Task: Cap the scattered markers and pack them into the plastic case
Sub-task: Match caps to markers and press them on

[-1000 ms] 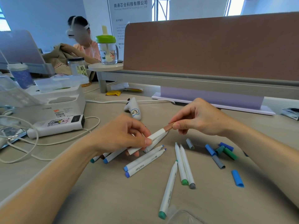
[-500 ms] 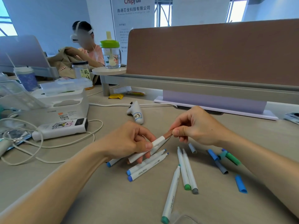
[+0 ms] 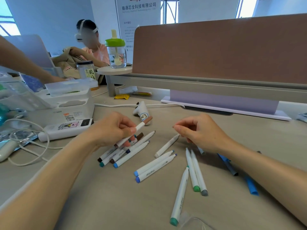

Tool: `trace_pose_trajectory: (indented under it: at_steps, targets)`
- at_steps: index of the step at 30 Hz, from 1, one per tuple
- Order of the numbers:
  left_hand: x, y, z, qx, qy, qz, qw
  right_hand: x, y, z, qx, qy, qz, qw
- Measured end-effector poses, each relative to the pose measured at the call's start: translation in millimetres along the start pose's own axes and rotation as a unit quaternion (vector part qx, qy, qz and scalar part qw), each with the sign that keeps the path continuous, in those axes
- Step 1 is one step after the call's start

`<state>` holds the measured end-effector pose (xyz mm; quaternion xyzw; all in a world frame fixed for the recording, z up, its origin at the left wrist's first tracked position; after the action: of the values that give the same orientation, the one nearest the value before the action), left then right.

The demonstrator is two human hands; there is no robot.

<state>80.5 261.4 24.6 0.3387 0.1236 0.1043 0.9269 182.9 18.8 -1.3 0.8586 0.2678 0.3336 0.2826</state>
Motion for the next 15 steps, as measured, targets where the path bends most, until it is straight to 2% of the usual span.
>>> trace_pose_trajectory:
  at_steps: [6,12,15]
  targets:
    - [0.6,-5.9,0.4,0.067,0.003,0.023,0.997,-2.0,-7.1,6.6,-0.044,0.018,-0.022,0.999]
    - [-1.8,-12.7,1.9,0.103,0.007,0.004,0.995,-2.7,-7.7,9.0,-0.045,0.019,-0.029,0.998]
    - [-3.0,-14.1,2.7,0.075,0.019,-0.038,0.996,-3.7,-8.3,8.8,-0.038,0.026,-0.031,0.998]
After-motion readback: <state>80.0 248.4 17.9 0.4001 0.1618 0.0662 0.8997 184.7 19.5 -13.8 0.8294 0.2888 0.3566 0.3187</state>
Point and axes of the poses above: each hand's wrist, its own x-axis towards the middle knuckle, its own y-axis out of the back of the hand, z = x × y, the point moved 1 cm from there along x, towards the middle knuckle, and after that the axes turned 5 degrees about y, right-handed, at the moved point
